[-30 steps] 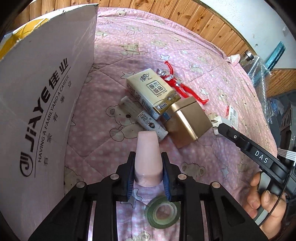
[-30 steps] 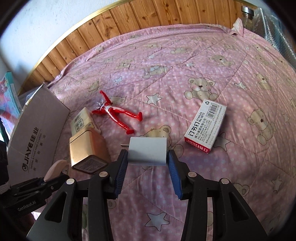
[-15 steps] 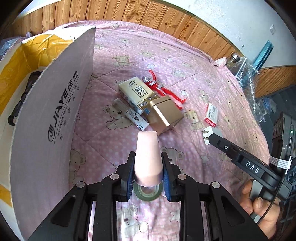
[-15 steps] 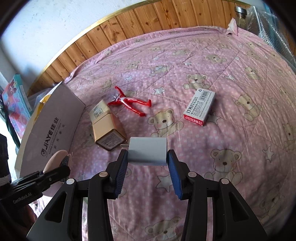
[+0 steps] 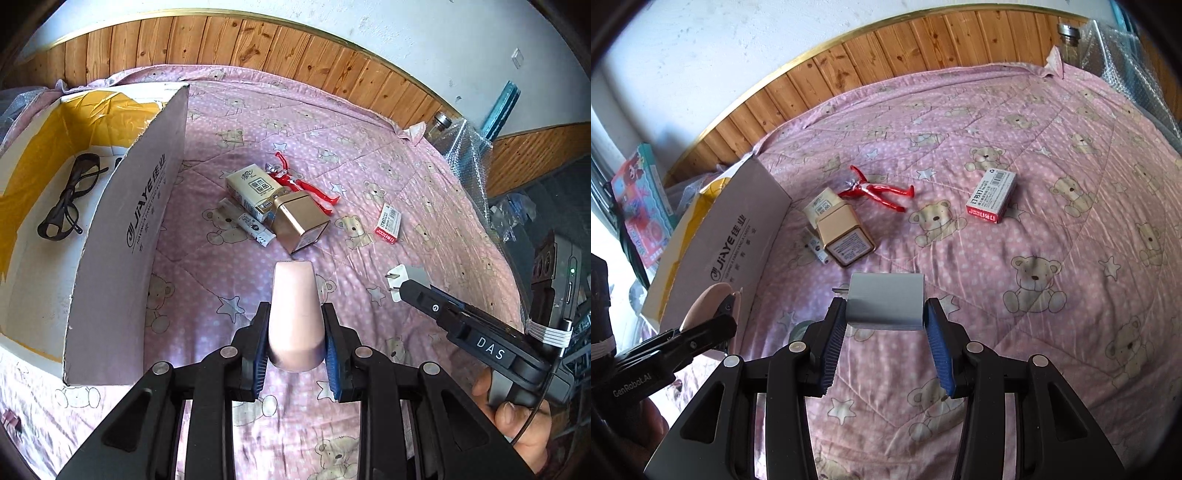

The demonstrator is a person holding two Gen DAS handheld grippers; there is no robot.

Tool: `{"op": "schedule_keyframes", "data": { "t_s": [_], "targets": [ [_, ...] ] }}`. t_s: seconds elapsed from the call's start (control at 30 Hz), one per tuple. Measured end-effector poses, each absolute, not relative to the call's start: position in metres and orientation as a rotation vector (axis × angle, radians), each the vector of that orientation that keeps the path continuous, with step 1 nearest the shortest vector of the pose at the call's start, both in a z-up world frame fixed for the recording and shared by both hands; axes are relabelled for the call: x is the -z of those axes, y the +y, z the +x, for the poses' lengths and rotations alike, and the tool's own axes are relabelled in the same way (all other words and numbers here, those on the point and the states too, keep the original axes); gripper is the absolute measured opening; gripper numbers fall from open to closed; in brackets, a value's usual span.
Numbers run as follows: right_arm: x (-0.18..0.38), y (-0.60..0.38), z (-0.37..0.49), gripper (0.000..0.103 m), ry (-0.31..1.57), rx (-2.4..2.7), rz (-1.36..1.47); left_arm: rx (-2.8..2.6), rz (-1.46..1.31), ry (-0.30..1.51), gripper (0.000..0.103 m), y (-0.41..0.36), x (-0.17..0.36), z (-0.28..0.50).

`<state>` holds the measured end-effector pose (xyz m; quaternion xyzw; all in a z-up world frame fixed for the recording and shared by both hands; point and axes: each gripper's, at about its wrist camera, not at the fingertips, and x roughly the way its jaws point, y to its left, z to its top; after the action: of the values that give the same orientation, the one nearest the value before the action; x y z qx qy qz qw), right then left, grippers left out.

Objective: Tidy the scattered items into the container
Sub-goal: 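Lift the stapler and charger and carry both toward the white box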

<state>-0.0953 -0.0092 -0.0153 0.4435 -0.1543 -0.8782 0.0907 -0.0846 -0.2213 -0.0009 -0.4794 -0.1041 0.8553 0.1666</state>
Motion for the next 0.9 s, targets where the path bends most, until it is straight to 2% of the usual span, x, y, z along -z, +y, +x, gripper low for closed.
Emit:
{"op": "schedule_keyframes", "data": {
  "t_s": [0.9],
  "targets": [
    [-0.027, -0.044, -0.056, 0.045, -0.359, 2.603, 1.207, -2.495, -1.197, -0.383, 0.027, -0.250, -0.042, -0.046]
  ]
}}
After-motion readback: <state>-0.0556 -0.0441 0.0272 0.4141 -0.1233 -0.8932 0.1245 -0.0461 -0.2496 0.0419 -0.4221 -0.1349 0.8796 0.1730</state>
